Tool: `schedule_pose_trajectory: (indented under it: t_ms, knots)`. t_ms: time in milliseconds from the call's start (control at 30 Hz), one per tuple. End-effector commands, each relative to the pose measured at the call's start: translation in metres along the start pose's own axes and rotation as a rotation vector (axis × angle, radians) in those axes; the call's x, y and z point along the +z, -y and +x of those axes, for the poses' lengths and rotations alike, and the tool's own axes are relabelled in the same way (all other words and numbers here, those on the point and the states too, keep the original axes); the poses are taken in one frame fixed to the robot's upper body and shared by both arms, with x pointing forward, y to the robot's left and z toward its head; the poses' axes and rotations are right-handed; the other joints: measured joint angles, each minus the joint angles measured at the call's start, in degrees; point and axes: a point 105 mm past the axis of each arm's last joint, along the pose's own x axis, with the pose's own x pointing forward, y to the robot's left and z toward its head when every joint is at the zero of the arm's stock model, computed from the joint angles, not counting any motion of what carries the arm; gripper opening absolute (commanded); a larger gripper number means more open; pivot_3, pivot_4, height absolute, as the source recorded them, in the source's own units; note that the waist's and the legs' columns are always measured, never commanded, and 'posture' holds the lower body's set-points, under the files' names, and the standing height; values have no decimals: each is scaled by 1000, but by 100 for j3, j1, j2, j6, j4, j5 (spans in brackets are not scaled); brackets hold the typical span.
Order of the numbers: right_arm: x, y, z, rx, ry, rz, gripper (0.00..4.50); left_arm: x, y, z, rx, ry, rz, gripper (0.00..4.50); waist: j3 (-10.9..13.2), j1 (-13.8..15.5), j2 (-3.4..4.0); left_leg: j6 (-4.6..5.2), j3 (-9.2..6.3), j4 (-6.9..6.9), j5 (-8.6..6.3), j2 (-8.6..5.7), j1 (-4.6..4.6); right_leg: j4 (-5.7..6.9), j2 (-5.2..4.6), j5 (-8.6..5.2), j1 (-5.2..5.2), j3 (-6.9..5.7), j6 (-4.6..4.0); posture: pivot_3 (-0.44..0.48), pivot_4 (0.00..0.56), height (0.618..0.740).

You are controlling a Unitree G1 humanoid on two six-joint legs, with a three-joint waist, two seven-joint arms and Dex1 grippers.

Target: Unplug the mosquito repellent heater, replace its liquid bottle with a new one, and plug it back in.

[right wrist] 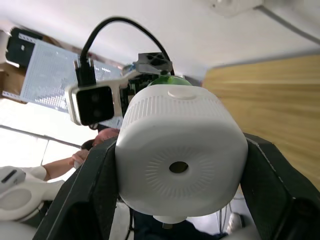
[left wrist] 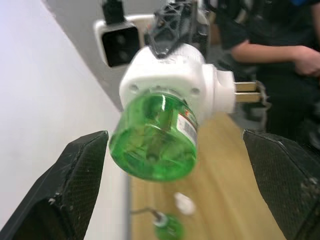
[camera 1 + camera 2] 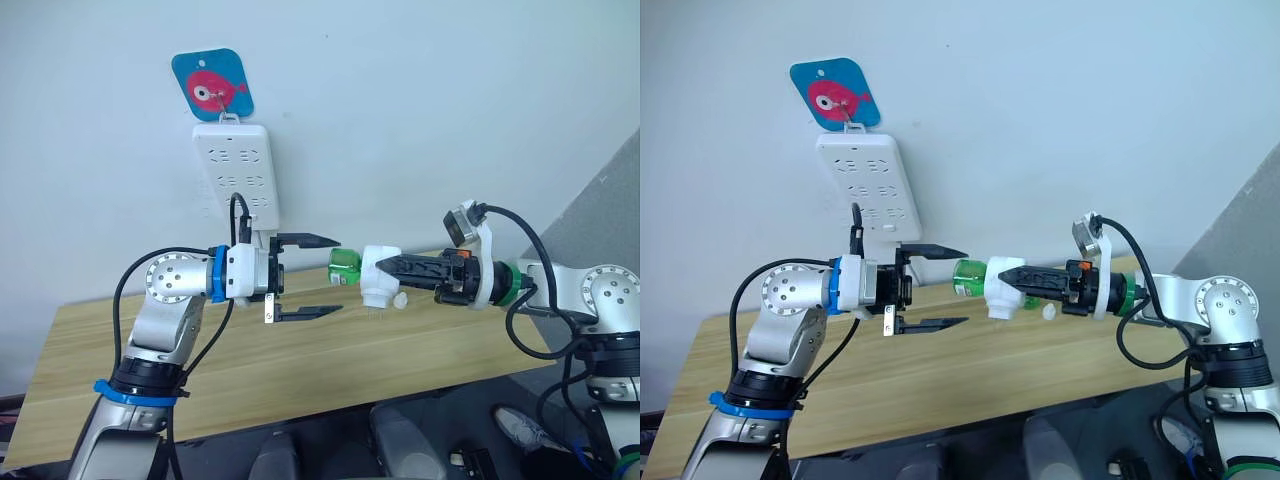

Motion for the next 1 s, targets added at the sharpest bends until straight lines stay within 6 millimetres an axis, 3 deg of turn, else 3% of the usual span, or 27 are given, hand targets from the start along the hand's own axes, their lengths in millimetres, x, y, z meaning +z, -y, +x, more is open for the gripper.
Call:
schedule_pose_trajectory:
  t_ms: [33, 433, 533, 700, 1000]
  knots:
    - [6, -11, -1, 41, 46, -24, 2982, 4, -1, 0, 12, 21, 86, 4500, -1, -6, 1, 0, 0, -1, 0, 0, 0, 0, 0, 0, 0, 0, 0, -190, 118, 734]
    - [1, -15, 7, 50, 55, -42, 2982, 2, -4, 6, -3, 52, 223, 4500, -3, -17, 3, 0, -3, -1, 0, 0, 1, 3, 0, 0, 0, -1, 0, -199, 115, 734]
    - [0, -16, 7, 51, 53, -43, 2982, 0, -2, 8, -16, 54, 238, 3884, -3, -21, 3, 0, -2, -1, 0, -1, 1, 3, 0, 0, 0, 0, 0, -199, 115, 734]
    - [-1, -17, 8, 54, 46, -48, 2982, -1, -5, 9, -17, 54, 257, 2389, -4, -23, 3, 0, -2, -1, 0, 0, 1, 3, 1, 0, 0, 0, 0, -202, 117, 734]
    - [-2, -18, 7, 55, 36, -58, 2982, 4, -3, 10, -43, 66, 286, 2331, -4, -23, 3, 0, -3, -1, 0, 0, 1, 4, 1, 0, 0, -1, 0, -202, 116, 734]
